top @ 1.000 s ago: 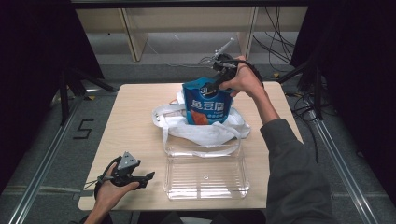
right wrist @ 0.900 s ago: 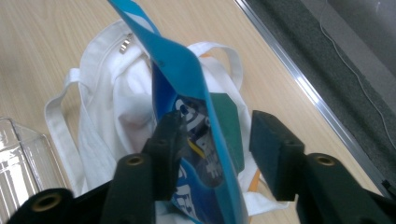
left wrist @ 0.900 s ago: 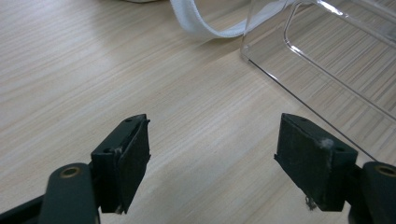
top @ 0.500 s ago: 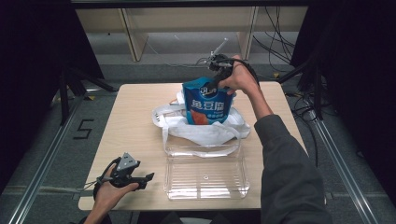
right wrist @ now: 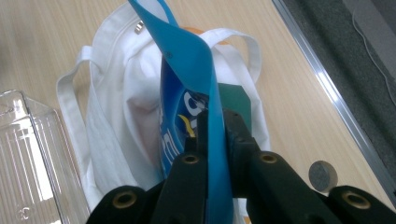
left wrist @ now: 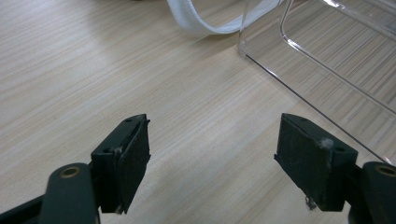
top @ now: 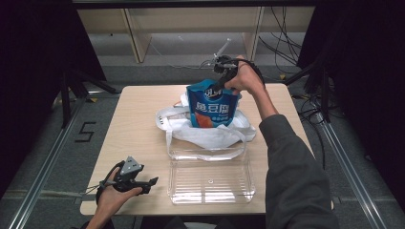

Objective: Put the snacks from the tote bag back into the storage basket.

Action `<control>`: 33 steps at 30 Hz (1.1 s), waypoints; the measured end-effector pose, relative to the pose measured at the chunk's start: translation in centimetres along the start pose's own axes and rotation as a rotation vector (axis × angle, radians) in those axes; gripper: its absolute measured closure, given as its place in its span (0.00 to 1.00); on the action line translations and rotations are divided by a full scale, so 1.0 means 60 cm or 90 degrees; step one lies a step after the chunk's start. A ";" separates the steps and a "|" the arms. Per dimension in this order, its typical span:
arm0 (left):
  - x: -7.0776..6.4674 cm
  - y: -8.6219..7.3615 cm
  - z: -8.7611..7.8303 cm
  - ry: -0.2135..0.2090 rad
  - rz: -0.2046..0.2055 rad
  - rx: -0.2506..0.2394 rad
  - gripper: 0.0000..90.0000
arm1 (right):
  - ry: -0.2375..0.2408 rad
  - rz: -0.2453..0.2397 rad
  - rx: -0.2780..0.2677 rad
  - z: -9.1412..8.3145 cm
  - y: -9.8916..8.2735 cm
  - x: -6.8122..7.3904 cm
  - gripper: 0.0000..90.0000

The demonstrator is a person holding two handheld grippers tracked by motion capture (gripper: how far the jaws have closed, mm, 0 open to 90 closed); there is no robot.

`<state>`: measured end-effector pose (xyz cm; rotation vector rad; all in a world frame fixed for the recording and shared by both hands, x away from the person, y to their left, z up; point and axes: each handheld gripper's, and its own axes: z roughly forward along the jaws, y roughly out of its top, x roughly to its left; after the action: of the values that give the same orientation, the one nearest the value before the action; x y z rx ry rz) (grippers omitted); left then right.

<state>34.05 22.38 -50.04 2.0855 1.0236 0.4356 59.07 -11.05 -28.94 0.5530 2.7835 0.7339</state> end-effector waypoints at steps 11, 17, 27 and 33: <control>0.002 0.001 -0.001 0.003 0.014 0.002 0.28 | -0.001 -0.043 0.024 -0.007 0.018 0.011 1.00; 0.001 0.001 -0.002 0.003 0.018 0.004 0.28 | -0.005 -0.065 0.002 -0.034 0.034 0.020 1.00; 0.002 0.000 0.000 0.009 0.019 0.005 0.28 | -0.013 -0.105 -0.050 -0.131 0.074 0.054 1.00; 0.001 -0.001 -0.002 0.008 0.004 -0.002 0.28 | -0.007 -0.125 -0.067 -0.174 0.078 0.083 1.00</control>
<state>34.01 22.52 -50.01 2.0856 1.0231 0.4547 52.91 -9.75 -18.18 0.2581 2.7182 0.8240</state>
